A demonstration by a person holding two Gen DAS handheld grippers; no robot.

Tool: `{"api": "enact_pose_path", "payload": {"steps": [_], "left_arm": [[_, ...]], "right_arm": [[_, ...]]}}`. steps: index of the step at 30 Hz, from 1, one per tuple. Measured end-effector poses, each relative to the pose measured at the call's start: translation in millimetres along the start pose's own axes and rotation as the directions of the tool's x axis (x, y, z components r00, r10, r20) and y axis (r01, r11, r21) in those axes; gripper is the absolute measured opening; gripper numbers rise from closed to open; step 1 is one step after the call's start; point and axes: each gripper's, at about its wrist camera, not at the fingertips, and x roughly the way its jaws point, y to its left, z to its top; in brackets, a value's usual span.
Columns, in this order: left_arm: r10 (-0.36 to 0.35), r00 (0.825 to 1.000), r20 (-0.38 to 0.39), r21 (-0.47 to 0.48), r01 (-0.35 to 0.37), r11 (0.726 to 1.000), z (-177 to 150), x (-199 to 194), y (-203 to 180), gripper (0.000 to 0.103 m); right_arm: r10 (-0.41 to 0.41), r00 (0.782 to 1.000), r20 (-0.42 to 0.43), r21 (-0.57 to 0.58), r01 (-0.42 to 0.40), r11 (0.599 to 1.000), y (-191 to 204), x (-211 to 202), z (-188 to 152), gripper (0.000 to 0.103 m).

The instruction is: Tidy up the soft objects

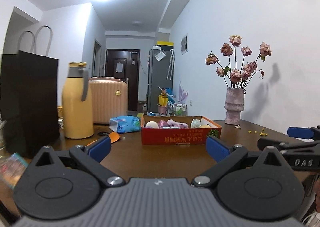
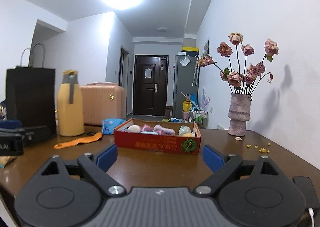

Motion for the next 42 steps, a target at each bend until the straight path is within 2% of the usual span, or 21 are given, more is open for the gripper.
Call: {"api": "enact_pose_path", "payload": {"steps": [5,8,11,19,42], "left_arm": [[0.073,0.996,-0.042,0.015,-0.073,0.997,-21.8,-38.3,-1.2,0.103],[0.061,0.997,-0.057,0.023,-0.060,0.998,-24.0,-47.8,-3.5,0.103],[0.065,0.997,-0.040,0.022,-0.064,0.998,-21.1,-53.6,-7.4,0.103],[0.057,0.998,-0.035,0.002,-0.057,0.998,-18.6,-56.8,-5.5,0.103],[0.053,0.998,-0.036,0.008,-0.052,0.999,-18.0,-56.1,-7.8,0.103]], "right_arm": [[0.001,0.998,-0.065,0.041,0.002,0.999,22.0,-45.5,-30.8,0.092],[-0.002,0.996,-0.092,0.059,0.007,0.998,31.6,-62.2,-44.9,0.092],[-0.004,0.997,-0.076,0.027,0.006,1.000,39.5,-63.0,-39.5,0.092],[-0.012,0.999,-0.053,0.048,0.014,0.999,36.4,-66.0,-35.9,0.092],[0.007,0.997,-0.074,0.081,-0.001,0.997,29.4,-57.7,-33.2,0.094]]}}
